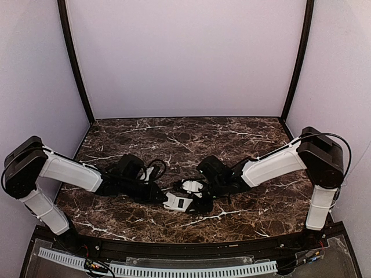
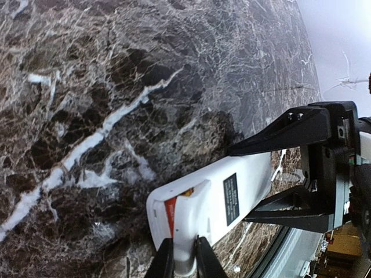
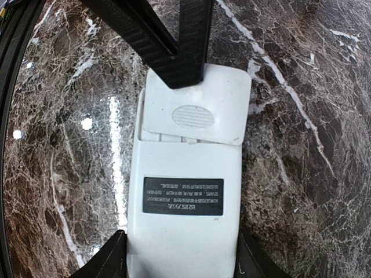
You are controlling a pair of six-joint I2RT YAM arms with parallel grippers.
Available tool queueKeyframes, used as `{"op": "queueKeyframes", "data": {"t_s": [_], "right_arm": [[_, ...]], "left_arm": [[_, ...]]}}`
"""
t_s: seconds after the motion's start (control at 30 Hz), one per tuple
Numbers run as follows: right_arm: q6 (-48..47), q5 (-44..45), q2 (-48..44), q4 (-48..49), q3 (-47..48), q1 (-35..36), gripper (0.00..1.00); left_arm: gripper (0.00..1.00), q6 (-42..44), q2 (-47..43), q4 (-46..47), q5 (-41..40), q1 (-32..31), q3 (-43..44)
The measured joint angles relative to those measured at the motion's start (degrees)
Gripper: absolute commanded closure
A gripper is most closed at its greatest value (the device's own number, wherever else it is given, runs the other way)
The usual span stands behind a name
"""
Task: Load the batteries into the remote control
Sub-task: Pick up the battery cover from the remote control without the battery cover.
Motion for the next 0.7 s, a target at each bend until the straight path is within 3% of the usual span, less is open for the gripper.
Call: {"op": "queueKeyframes", "data": {"t_s": [0.2, 0.7], "right_arm": [[0.00, -0.04, 0.07, 0.00, 0.09, 0.00, 0.48], [0.31, -0.02, 0.20, -0.26, 0.39, 0.00, 0.50]], "left_arm": [[0.99, 0.24, -1.77, 0.39, -0.24, -0.02, 0.00], [1.00, 0.17, -5.70, 0.15, 1.27, -0.02, -0.57]]}}
